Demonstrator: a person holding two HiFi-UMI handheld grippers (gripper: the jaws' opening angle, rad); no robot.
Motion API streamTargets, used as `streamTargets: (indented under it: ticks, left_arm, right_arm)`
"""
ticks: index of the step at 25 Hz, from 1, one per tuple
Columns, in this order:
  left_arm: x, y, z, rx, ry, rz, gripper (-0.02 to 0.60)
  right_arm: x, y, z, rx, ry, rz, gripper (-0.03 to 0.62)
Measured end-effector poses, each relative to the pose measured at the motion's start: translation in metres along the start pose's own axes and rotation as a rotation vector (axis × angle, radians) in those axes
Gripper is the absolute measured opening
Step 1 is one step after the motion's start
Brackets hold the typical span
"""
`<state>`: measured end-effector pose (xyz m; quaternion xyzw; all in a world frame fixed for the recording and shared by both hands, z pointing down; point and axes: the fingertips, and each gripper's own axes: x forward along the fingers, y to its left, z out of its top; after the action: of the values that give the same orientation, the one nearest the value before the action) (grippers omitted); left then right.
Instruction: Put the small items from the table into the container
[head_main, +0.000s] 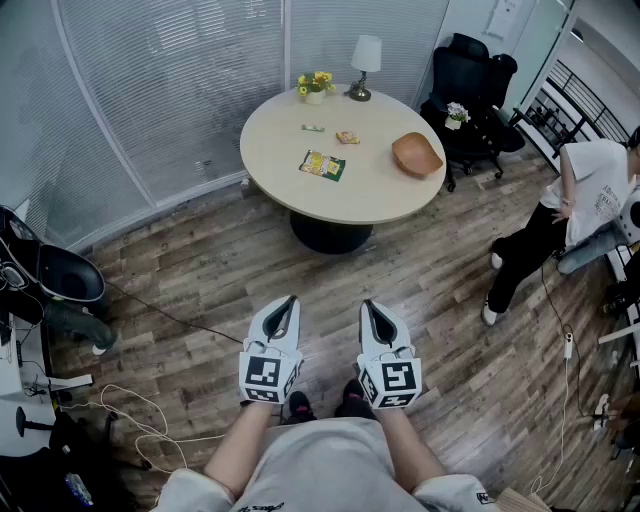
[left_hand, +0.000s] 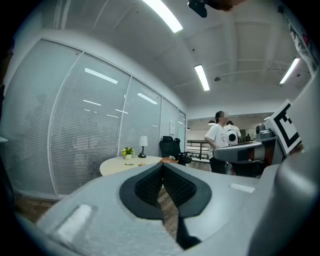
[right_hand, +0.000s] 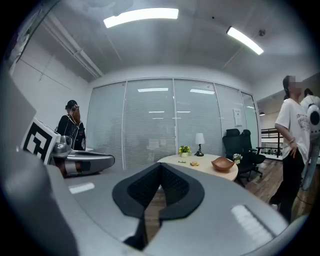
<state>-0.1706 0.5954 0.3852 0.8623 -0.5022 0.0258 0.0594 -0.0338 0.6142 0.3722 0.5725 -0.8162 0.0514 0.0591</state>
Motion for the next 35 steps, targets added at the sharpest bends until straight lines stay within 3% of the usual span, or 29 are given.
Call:
streamTargets:
  ticks: [10,17,24,35]
  left_arm:
    - [0.014,0.022,0.0,-0.002,0.015,-0.018,-0.003]
    - [0.059,0.038,0.0,0.0,0.024,-0.019,-0.003]
    - [0.144,0.058,0.003,0.045,0.047,-0.018,-0.003]
    - [0.32,0.119,0.03,-0.004,0.047,0.072,-0.003]
  right_arm:
    - [0.02,0.011,0.004,0.039,-0.031,0.0,0.003]
    - [0.058,-0.011,-0.006,0.062,-0.009,-0.004,0.003]
    - [0.142,-0.064,-0.002,0.079,-0.025,0.011,0.003]
    - [0.295,-0.17,0.031,0.03,-0.011,0.097,0.003]
